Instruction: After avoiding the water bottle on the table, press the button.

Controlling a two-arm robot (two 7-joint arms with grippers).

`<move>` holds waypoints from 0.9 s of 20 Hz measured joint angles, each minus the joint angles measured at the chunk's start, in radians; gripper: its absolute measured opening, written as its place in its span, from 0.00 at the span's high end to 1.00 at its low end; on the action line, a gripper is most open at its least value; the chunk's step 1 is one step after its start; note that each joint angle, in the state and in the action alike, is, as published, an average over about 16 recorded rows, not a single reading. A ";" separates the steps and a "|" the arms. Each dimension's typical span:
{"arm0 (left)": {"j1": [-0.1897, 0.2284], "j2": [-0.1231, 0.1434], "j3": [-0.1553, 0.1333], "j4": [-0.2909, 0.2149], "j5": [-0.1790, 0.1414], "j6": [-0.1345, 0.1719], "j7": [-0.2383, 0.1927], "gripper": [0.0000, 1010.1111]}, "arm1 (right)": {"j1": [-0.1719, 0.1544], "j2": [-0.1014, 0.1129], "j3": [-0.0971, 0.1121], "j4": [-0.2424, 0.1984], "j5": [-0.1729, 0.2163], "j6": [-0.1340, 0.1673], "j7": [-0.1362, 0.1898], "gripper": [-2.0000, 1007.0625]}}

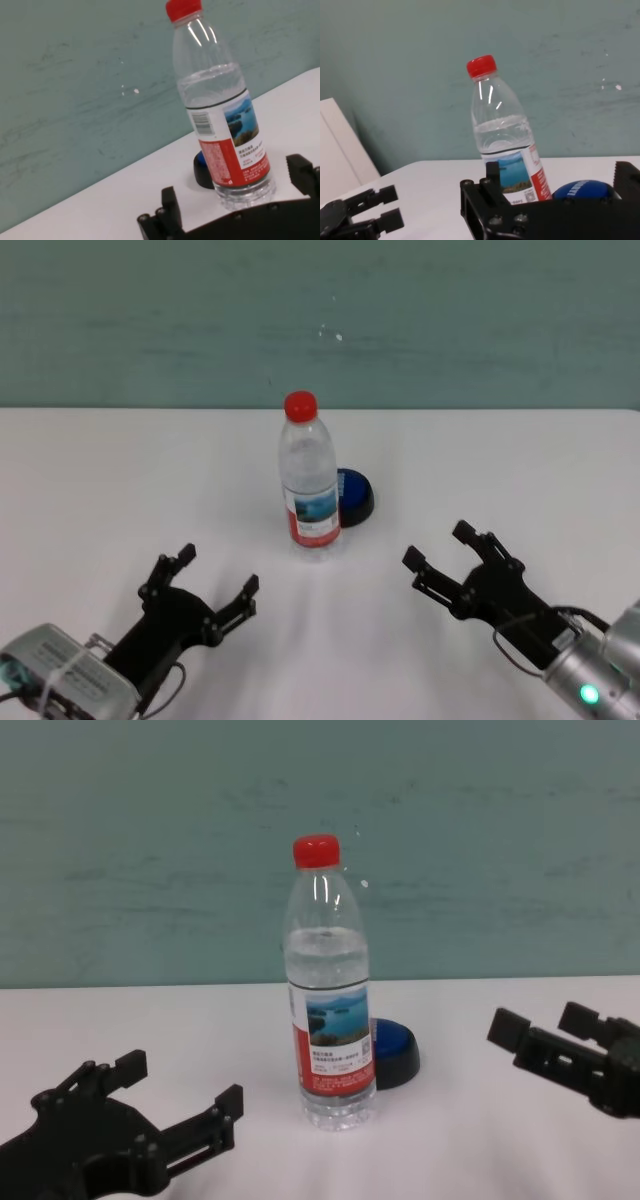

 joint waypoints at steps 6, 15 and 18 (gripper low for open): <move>0.000 0.000 0.000 0.000 0.000 0.000 0.000 0.01 | 0.018 0.015 -0.029 0.013 -0.026 0.033 -0.004 0.00; 0.000 0.000 0.000 0.000 0.000 0.000 0.000 0.01 | 0.034 0.027 -0.055 0.018 -0.061 0.073 -0.020 0.00; 0.000 0.000 0.000 0.000 0.000 0.000 0.000 0.01 | 0.035 0.028 -0.058 0.016 -0.066 0.080 -0.023 0.00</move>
